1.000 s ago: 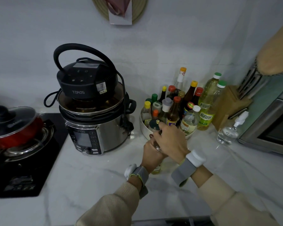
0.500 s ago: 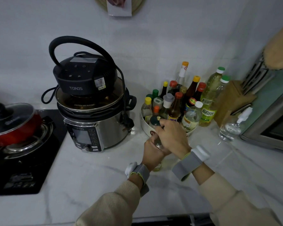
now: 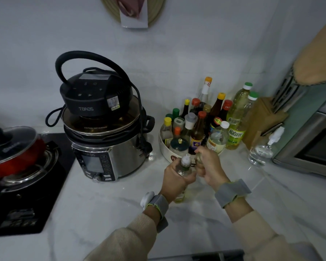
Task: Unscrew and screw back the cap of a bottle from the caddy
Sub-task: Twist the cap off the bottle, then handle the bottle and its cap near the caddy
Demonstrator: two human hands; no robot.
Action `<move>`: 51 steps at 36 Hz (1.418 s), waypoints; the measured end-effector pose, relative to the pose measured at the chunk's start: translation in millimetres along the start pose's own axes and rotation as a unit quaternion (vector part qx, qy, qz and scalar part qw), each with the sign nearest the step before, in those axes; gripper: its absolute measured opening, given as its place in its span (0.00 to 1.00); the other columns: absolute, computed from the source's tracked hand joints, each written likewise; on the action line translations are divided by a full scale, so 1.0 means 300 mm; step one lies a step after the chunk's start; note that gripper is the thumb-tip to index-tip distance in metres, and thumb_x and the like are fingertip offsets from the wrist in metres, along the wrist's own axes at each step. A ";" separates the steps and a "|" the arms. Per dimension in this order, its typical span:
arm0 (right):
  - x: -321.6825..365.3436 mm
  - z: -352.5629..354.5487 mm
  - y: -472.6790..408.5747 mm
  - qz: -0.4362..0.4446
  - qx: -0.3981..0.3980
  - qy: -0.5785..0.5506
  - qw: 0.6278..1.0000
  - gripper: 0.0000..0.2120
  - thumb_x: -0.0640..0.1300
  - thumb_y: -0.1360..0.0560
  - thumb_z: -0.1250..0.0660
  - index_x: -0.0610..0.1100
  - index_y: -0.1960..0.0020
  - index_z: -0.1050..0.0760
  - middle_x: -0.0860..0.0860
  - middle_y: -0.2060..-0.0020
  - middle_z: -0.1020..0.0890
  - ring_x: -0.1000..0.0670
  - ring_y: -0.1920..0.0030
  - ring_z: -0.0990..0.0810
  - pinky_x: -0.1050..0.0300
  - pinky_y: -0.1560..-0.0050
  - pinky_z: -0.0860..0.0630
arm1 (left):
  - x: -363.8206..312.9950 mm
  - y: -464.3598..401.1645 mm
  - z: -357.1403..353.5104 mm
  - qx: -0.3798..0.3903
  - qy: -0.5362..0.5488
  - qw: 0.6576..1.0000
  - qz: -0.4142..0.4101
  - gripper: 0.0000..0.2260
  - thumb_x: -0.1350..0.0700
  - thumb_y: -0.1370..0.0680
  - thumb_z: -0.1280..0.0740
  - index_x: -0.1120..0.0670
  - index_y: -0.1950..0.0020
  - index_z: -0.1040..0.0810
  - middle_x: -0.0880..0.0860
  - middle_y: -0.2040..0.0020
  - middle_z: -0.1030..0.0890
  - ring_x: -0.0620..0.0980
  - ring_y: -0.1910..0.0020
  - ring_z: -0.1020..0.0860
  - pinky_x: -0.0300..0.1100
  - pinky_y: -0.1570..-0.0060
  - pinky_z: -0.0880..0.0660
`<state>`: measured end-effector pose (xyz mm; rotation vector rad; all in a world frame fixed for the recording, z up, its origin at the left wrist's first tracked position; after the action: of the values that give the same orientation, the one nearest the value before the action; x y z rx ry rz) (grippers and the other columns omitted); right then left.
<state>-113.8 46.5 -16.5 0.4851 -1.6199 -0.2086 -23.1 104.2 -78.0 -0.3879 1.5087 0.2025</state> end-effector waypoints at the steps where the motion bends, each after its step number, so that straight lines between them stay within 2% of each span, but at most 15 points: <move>1: -0.008 0.007 0.000 0.000 0.003 0.004 1.000 0.17 0.38 0.25 0.41 0.46 0.71 0.39 0.53 0.86 0.40 0.56 0.88 0.44 0.71 0.83 0.47 | 0.006 0.004 0.001 0.007 0.000 1.000 0.007 0.13 0.62 0.35 0.26 0.53 0.54 0.22 0.50 0.61 0.19 0.46 0.61 0.22 0.42 0.56 0.22; 5: -0.007 0.022 0.012 0.014 0.014 0.031 0.999 0.17 0.41 0.24 0.39 0.46 0.71 0.37 0.53 0.84 0.39 0.57 0.87 0.43 0.69 0.84 0.47 | -0.007 0.002 0.013 0.028 -0.023 0.999 0.027 0.17 0.54 0.38 0.24 0.53 0.51 0.23 0.55 0.56 0.18 0.50 0.57 0.20 0.52 0.50 0.21; 8: -0.006 0.028 0.023 0.023 0.027 0.031 0.999 0.17 0.43 0.23 0.38 0.47 0.70 0.36 0.53 0.84 0.39 0.57 0.87 0.43 0.70 0.83 0.48 | -0.015 0.003 0.027 0.047 -0.058 0.997 0.034 0.23 0.54 0.38 0.22 0.50 0.46 0.24 0.53 0.51 0.18 0.51 0.52 0.19 0.53 0.46 0.21; 10: -0.005 0.034 0.033 0.025 0.032 0.033 0.999 0.16 0.44 0.23 0.38 0.47 0.68 0.35 0.54 0.84 0.38 0.57 0.86 0.43 0.70 0.83 0.48 | -0.029 0.010 0.039 0.061 -0.069 0.995 0.031 0.26 0.56 0.38 0.21 0.47 0.44 0.26 0.51 0.48 0.19 0.49 0.50 0.20 0.48 0.46 0.21; 13: -0.006 0.042 0.039 0.025 0.031 0.043 0.998 0.15 0.45 0.23 0.38 0.46 0.68 0.34 0.54 0.84 0.37 0.57 0.86 0.42 0.69 0.84 0.47 | -0.053 0.027 0.068 0.057 -0.078 0.995 0.015 0.30 0.55 0.37 0.21 0.45 0.39 0.30 0.47 0.43 0.22 0.41 0.45 0.24 0.29 0.49 0.27; 18: -0.019 0.054 0.038 0.020 0.037 0.055 0.998 0.16 0.47 0.23 0.39 0.46 0.67 0.36 0.53 0.83 0.39 0.55 0.84 0.44 0.69 0.81 0.49 | -0.121 0.057 0.107 -0.007 -0.080 0.995 -0.051 0.27 0.51 0.34 0.25 0.48 0.37 0.30 0.44 0.42 0.22 0.39 0.42 0.26 0.40 0.42 0.31; 23: -0.031 0.060 0.037 0.014 0.040 0.067 0.997 0.16 0.48 0.22 0.40 0.46 0.67 0.36 0.53 0.83 0.38 0.55 0.84 0.43 0.68 0.80 0.49 | -0.192 0.056 0.101 -0.013 -0.136 0.983 -0.119 0.20 0.56 0.29 0.26 0.50 0.40 0.27 0.44 0.47 0.20 0.38 0.46 0.25 0.25 0.47 0.34; 28: -0.036 0.067 0.033 0.017 0.046 0.058 0.997 0.15 0.47 0.22 0.40 0.45 0.66 0.36 0.53 0.84 0.39 0.55 0.85 0.44 0.70 0.81 0.49 | -0.217 0.040 0.100 -0.022 -0.256 0.947 -0.192 0.15 0.50 0.29 0.30 0.48 0.43 0.24 0.45 0.48 0.20 0.40 0.48 0.27 0.38 0.48 0.30; 32: -0.034 0.072 0.029 0.017 0.047 0.057 0.997 0.16 0.47 0.22 0.39 0.45 0.67 0.36 0.52 0.83 0.39 0.55 0.85 0.44 0.70 0.81 0.49 | -0.206 0.030 0.105 -0.026 -0.311 0.926 -0.211 0.14 0.43 0.29 0.35 0.43 0.45 0.25 0.46 0.47 0.18 0.46 0.47 0.25 0.52 0.46 0.28; 36: -0.029 0.074 0.030 0.020 0.049 0.057 0.997 0.16 0.47 0.23 0.39 0.46 0.68 0.36 0.53 0.83 0.39 0.55 0.84 0.44 0.70 0.80 0.49 | -0.206 0.042 0.102 -0.035 -0.334 0.914 -0.227 0.10 0.43 0.28 0.35 0.43 0.48 0.25 0.45 0.48 0.18 0.42 0.47 0.28 0.47 0.48 0.34; 42: -0.022 0.063 0.034 0.030 0.052 0.055 0.997 0.17 0.48 0.22 0.40 0.46 0.68 0.37 0.53 0.83 0.39 0.55 0.84 0.45 0.69 0.80 0.50 | -0.196 0.049 0.103 -0.057 -0.337 0.907 -0.246 0.08 0.44 0.27 0.34 0.43 0.50 0.25 0.43 0.50 0.17 0.42 0.48 0.26 0.49 0.49 0.32; 45: -0.020 0.058 0.036 0.024 0.053 0.048 0.997 0.18 0.51 0.22 0.40 0.46 0.69 0.36 0.53 0.83 0.39 0.55 0.84 0.44 0.69 0.81 0.49 | -0.191 0.050 0.105 -0.059 -0.320 0.912 -0.251 0.10 0.44 0.28 0.33 0.44 0.49 0.24 0.45 0.50 0.17 0.42 0.49 0.26 0.44 0.48 0.32; 47: -0.017 0.057 0.034 0.017 0.055 0.031 0.998 0.19 0.52 0.22 0.41 0.46 0.69 0.36 0.53 0.84 0.39 0.55 0.84 0.44 0.69 0.80 0.50 | -0.185 0.052 0.107 -0.046 -0.291 0.925 -0.241 0.14 0.45 0.30 0.31 0.47 0.46 0.24 0.46 0.49 0.18 0.42 0.49 0.25 0.32 0.45 0.34; 48: -0.014 0.057 0.031 0.015 0.058 0.023 0.998 0.18 0.52 0.22 0.42 0.46 0.69 0.37 0.53 0.84 0.39 0.55 0.84 0.45 0.70 0.80 0.50 | -0.181 0.052 0.108 -0.037 -0.273 0.934 -0.226 0.18 0.46 0.31 0.30 0.48 0.44 0.25 0.47 0.48 0.19 0.41 0.49 0.25 0.27 0.46 0.35; 51: 0.006 0.055 0.030 0.020 0.057 -0.005 0.998 0.14 0.49 0.24 0.43 0.46 0.67 0.36 0.54 0.84 0.39 0.56 0.84 0.45 0.70 0.81 0.51 | -0.164 0.055 0.098 -0.004 -0.206 0.967 -0.148 0.29 0.52 0.33 0.24 0.50 0.36 0.32 0.42 0.46 0.23 0.37 0.47 0.26 0.22 0.48 0.36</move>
<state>-131.8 51.3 -13.0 0.5381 -1.6563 -0.0885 -4.8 135.5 -30.8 -0.5370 1.0269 0.0464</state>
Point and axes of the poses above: each hand's wrist, its own y-axis away from the middle knuckle, its own z-axis out of the back of the hand, x = y × z, the point moved 3 cm from there along -y, towards the middle knuckle
